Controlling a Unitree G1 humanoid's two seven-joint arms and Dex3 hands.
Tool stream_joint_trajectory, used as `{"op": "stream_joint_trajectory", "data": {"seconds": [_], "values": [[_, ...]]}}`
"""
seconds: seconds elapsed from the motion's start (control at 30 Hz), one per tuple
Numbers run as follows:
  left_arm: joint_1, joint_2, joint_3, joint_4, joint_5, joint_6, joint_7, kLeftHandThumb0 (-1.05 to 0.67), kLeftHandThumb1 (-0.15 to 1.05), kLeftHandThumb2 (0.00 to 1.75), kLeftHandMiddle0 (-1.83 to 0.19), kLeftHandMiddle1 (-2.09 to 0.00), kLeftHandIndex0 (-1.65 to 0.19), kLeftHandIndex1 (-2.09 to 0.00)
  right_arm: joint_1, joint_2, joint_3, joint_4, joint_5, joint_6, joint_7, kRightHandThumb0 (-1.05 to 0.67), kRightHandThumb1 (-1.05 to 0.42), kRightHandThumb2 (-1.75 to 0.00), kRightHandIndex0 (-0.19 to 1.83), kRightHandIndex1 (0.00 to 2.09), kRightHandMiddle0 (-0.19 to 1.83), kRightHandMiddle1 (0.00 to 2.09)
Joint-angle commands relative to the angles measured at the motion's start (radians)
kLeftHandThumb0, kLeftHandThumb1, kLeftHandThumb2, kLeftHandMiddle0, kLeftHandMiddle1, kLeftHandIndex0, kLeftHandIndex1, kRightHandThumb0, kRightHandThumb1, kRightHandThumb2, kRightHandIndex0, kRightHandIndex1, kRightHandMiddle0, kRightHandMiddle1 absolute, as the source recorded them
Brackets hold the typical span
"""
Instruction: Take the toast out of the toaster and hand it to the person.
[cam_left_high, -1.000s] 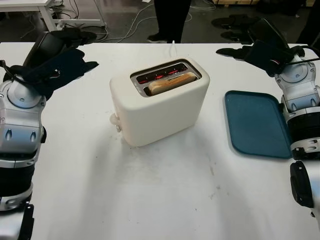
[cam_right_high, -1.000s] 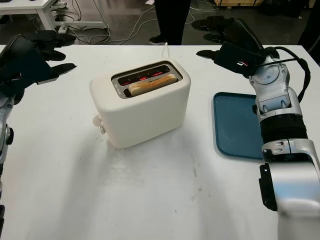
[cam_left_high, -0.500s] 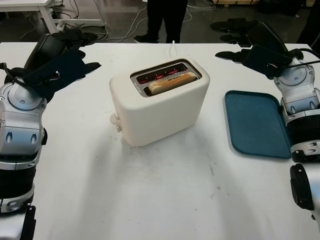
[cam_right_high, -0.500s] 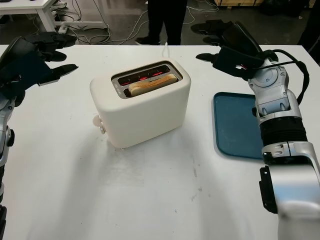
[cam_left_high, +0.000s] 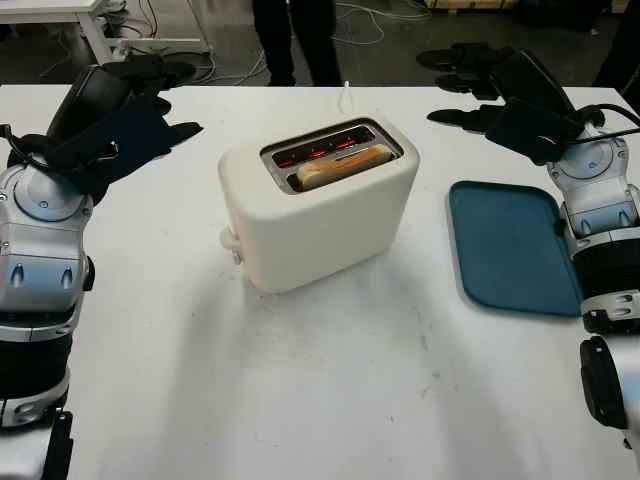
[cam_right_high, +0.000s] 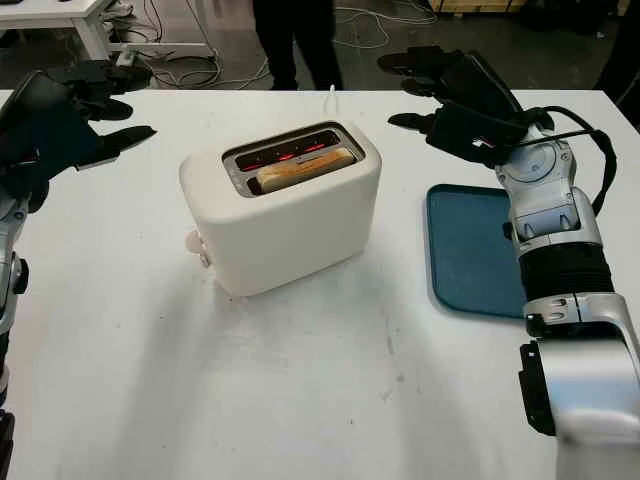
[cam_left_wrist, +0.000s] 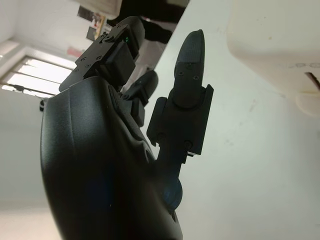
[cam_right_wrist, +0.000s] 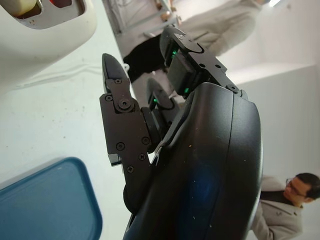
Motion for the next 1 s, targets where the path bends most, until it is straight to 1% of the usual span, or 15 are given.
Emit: {"op": "stream_joint_trajectory", "data": {"seconds": [0.0,0.13,0.23,0.3,0.37,0.7,0.83,0.97], "values": [[0.001,0.004,0.009,-0.009,0.001,0.004,0.003,-0.37,0.92,0.17,-0.23,-0.75,-0.53,-0.06,0.012,0.006,-0.005,-0.005,0.015,0.007,0.011,-0.25,-0.92,-0.05,0.55,0.0,0.53,0.0],[0.003,0.007,0.009,-0.007,-0.002,0.0,-0.004,-0.36,0.92,0.18,-0.22,-0.75,-0.53,-0.05,0.01,0.01,-0.003,0.006,0.014,-0.015,0.005,-0.24,-0.92,-0.05,0.56,0.01,0.54,0.0],[0.004,0.001,0.011,0.006,-0.007,-0.006,-0.002,-0.39,0.92,0.19,-0.21,-0.75,-0.52,-0.05,0.008,0.017,-0.004,0.025,0.017,-0.027,-0.001,-0.2,-0.92,-0.03,0.56,0.01,0.54,0.01],[0.004,-0.007,0.013,0.009,-0.008,-0.002,0.004,-0.42,0.92,0.18,-0.21,-0.75,-0.52,-0.05,0.005,0.02,-0.004,0.035,0.015,-0.035,-0.006,-0.21,-0.92,-0.02,0.56,0.01,0.55,0.01],[0.004,-0.005,0.006,0.008,-0.001,-0.01,0.006,-0.41,0.92,0.17,-0.22,-0.76,-0.53,-0.05,0.004,0.023,-0.008,0.043,0.02,-0.045,-0.006,-0.2,-0.92,-0.02,0.57,0.01,0.55,0.01],[-0.006,-0.013,0.001,0.025,-0.001,-0.036,0.009,-0.38,0.92,0.16,-0.22,-0.82,-0.55,-0.06,0.006,0.025,-0.014,0.029,0.033,-0.023,0.005,-0.21,-0.92,-0.03,0.56,0.0,0.54,0.0],[-0.006,-0.017,0.005,0.027,-0.005,-0.045,0.009,-0.38,0.92,0.15,-0.2,-0.83,-0.55,-0.06,0.006,0.021,-0.011,0.041,0.03,-0.053,-0.002,-0.2,-0.92,-0.03,0.57,0.01,0.54,0.0],[-0.009,-0.02,0.007,0.024,-0.007,-0.03,0.006,-0.39,0.92,0.15,-0.18,-0.85,-0.54,-0.06,0.006,0.02,-0.007,0.042,0.02,-0.049,-0.009,-0.22,-0.92,-0.03,0.58,0.01,0.55,0.01]]}}
